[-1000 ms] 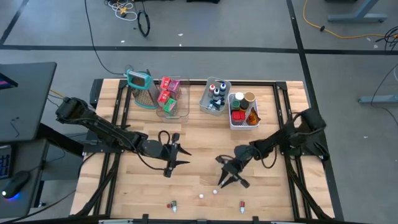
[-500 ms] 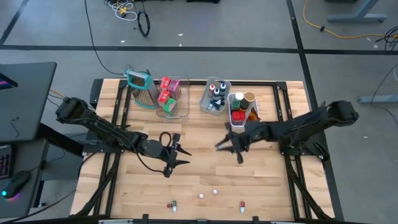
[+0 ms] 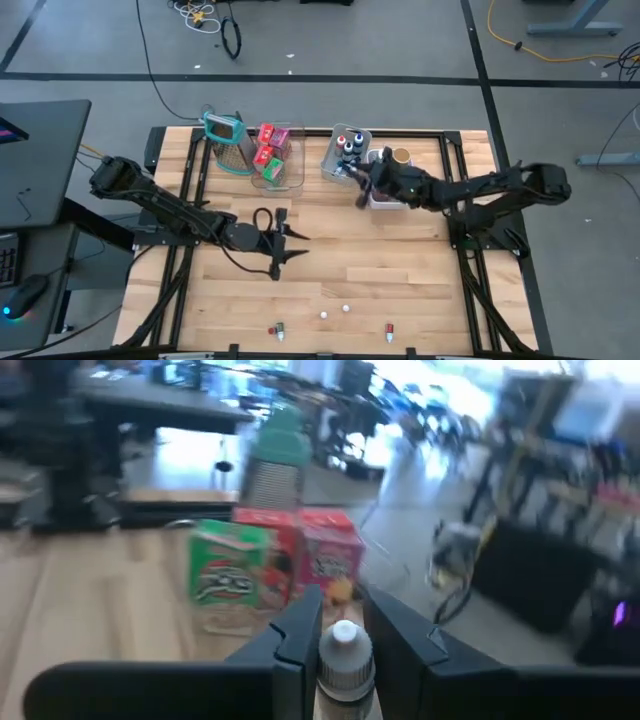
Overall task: Pick & Place Kitchen Items
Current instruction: Put the top small green food coloring bottle into the gray bin
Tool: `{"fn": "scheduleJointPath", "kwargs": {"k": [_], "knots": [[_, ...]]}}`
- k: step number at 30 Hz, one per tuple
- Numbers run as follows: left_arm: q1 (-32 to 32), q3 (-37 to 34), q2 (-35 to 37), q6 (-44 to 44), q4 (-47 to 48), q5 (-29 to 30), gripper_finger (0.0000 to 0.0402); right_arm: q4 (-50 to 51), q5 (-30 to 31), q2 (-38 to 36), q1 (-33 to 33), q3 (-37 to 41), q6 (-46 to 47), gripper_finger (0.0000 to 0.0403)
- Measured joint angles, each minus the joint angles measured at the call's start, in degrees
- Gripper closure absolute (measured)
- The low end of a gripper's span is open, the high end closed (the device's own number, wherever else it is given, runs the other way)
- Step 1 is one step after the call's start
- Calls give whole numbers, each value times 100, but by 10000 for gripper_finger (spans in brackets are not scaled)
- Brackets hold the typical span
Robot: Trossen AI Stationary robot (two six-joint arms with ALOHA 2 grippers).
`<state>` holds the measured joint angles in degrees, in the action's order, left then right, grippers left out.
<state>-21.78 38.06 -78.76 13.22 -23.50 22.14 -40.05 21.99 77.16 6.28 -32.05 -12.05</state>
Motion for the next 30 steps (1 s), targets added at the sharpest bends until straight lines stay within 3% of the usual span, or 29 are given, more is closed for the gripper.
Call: {"fn": "scheduleJointPath", "kwargs": {"k": [8, 20, 30], "knots": [[-1, 2, 0, -54, -127, 359, 248, -106, -461, 741, 685, 0, 1129, 330], [2, 2, 0, -40, -130, 372, 248, -691, -284, 1852, 1147, -252, 1293, 329], [2, 2, 0, -19, -130, 372, 248, -554, -350, 2031, 1304, -415, 849, 302]]}}
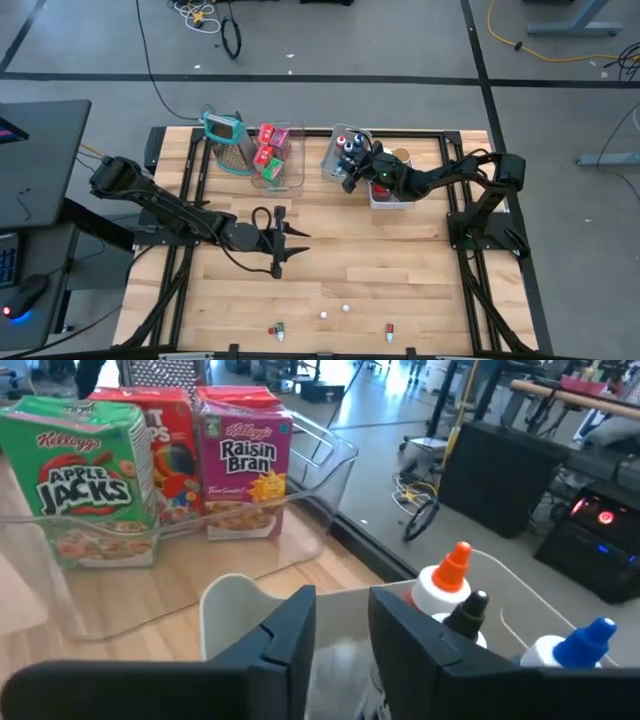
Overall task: Pick & Place Kitchen Items
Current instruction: Put the top small green food coloring bottle into the gray bin, then put the small red food coloring bottle into the gray bin
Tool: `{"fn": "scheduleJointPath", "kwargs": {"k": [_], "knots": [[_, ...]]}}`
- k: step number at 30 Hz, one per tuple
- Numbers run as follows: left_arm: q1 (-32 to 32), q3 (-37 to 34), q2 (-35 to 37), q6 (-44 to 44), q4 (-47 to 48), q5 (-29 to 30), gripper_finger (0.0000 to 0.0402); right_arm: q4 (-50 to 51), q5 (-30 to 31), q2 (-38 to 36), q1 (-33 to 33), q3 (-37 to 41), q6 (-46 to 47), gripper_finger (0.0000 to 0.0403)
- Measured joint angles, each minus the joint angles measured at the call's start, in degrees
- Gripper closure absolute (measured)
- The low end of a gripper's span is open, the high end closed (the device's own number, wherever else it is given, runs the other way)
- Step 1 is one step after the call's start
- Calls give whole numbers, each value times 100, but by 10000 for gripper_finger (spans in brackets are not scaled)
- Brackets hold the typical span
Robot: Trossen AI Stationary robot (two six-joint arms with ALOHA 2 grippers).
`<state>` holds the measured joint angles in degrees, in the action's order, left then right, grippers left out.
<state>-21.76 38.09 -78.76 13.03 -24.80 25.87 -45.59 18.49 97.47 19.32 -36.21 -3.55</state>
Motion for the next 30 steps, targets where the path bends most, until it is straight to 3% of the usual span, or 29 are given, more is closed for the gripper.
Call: {"fn": "scheduleJointPath", "kwargs": {"k": [1, 8, 11, 16, 22, 26, 30], "knots": [[0, 0, 0, -23, 6, -13, 248, -2, 1, 0, 1, 0, 51, 296], [-31, 2, 2, -38, 115, -1813, 248, 107, 1, 0, 0, -2, 160, 244], [-26, 0, 2, -23, 32, -2252, 248, 176, -1, 0, -1, -2, 341, 221], [-28, 0, 2, -32, 45, -2359, 248, 437, -25, 0, -9, -2, 675, 193], [-26, 0, 2, -32, 48, -2040, 248, 236, -483, -147, -174, -4, 441, 184], [-28, 0, 2, -32, 46, -1915, 248, -13, -1107, -531, -394, -4, 70, 192], [-26, 0, 2, -32, 46, -1904, 248, 386, -2034, -1106, -718, -4, -503, 201]]}}
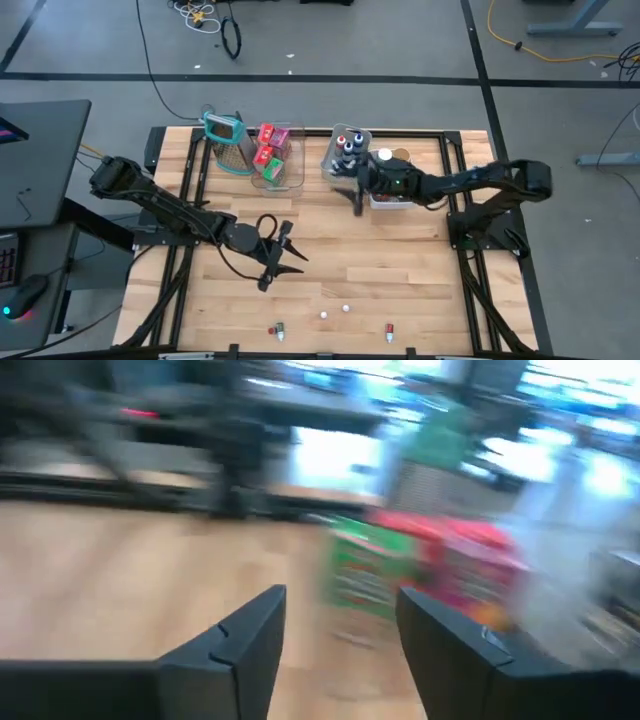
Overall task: Pick & Place Kitchen Items
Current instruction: Put the small red food coloring bottle into the gray bin
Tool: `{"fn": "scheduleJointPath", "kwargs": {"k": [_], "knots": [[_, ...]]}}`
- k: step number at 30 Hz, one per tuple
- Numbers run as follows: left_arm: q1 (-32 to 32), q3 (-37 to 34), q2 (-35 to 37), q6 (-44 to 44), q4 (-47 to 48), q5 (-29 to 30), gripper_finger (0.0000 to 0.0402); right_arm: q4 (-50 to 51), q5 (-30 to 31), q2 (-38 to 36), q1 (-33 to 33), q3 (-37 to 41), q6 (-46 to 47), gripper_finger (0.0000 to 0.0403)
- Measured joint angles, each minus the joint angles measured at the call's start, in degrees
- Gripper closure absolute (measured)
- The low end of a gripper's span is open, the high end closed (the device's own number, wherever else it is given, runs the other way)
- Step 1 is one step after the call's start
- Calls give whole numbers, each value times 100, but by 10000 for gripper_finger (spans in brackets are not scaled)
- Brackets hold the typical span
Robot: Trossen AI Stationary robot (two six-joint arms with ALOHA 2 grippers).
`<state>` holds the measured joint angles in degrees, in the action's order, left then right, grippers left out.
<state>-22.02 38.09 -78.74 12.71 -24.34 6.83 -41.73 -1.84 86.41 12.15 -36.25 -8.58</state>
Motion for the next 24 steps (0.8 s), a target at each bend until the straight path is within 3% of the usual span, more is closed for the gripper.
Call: {"fn": "scheduleJointPath", "kwargs": {"k": [8, 12, 18, 24], "knots": [[10, 0, 0, -7, -235, 3, 248, 1703, -2376, -967, -877, 0, -136, 222], [25, 0, 28, -331, -503, 107, 248, 2677, -3156, -1126, -1412, 0, -291, 232], [39, -2, 381, -774, -707, 1086, 248, 3393, -3559, -1130, -2057, 0, -657, 249], [128, -2, 822, -1039, -151, 1681, 248, 3627, -3034, -1130, -2384, 2, -551, 263]]}}
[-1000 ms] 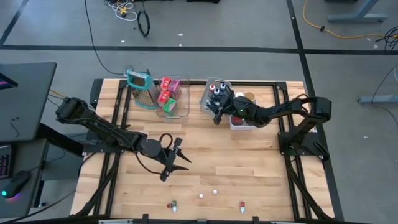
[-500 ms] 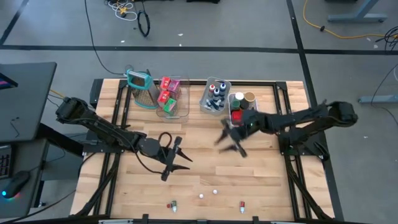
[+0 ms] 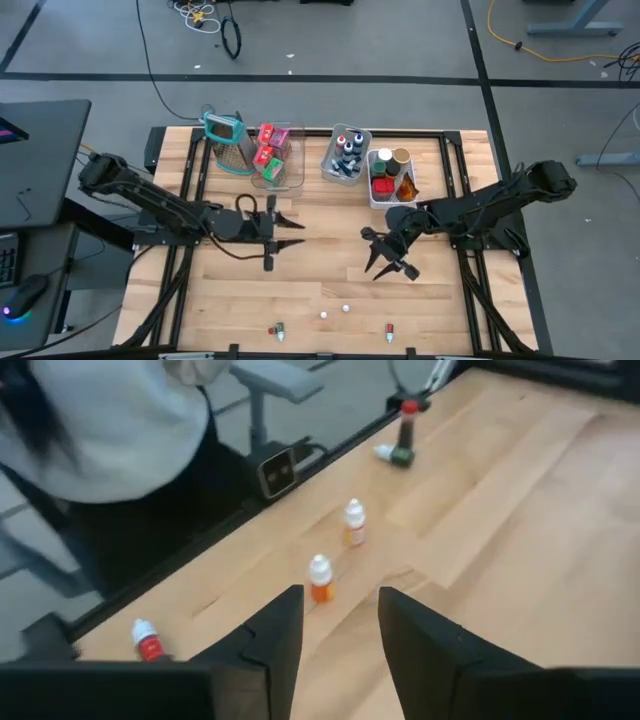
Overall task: Pick & Place Kitchen Items
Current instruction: Put the small red food coloring bottle into the gray bin
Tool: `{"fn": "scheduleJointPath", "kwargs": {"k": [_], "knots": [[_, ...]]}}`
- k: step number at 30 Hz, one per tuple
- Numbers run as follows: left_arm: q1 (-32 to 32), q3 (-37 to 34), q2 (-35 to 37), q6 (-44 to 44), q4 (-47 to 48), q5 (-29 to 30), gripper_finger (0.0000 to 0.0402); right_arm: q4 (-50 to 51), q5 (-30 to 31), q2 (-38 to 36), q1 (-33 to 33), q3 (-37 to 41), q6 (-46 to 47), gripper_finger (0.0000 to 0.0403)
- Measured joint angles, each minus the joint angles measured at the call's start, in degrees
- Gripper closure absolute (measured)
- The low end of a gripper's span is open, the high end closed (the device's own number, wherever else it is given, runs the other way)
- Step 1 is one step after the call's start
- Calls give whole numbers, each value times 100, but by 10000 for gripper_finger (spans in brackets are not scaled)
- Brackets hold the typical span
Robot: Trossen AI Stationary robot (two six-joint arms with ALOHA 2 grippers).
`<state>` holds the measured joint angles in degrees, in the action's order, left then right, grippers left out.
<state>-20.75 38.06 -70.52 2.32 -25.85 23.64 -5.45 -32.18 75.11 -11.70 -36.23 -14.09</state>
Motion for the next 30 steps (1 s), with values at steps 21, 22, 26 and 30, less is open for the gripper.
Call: {"fn": "scheduleJointPath", "kwargs": {"k": [21, 22, 26, 30], "knots": [[1295, -2, 297, -825, 1534, -2156, 248, -1182, 1189, 0, -384, 0, 799, 263], [1293, -2, 297, -826, 1539, -2156, 248, -1163, 1218, 0, -478, 0, 949, 261], [1293, -2, 297, -907, 1555, -2112, 248, -1057, 1301, 0, -922, 0, 1333, 240], [1293, -2, 297, -1034, 1609, -1574, 248, -756, 1759, 121, -1453, 0, 1366, 210]]}}
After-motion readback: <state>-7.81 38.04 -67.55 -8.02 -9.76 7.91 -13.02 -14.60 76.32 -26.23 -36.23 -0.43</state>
